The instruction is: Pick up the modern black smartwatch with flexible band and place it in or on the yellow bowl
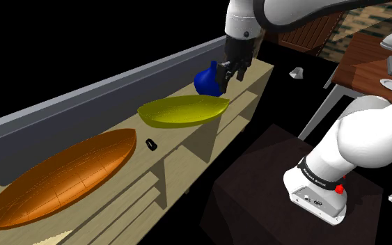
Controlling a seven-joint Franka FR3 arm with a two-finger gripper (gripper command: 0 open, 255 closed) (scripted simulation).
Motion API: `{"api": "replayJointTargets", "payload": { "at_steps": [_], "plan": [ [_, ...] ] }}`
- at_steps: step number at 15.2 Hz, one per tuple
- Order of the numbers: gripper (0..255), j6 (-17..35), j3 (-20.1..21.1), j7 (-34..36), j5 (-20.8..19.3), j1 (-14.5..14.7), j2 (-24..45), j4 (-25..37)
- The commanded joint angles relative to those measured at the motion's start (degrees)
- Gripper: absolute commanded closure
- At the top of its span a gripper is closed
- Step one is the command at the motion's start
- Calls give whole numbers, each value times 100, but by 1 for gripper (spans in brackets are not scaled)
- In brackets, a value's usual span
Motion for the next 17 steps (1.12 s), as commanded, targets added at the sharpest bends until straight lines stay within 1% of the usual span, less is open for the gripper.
{"api": "replayJointTargets", "payload": {
  "at_steps": [1,5,9,14,17],
  "plan": [
    [0,309,182,186,28,41,386,103],
    [0,846,506,545,-27,93,1144,346],
    [0,1305,808,955,-227,131,1961,701],
    [0,1733,1092,1546,-694,228,3049,1303],
    [0,1896,1177,1915,-1056,357,3723,1749]
  ]
}}
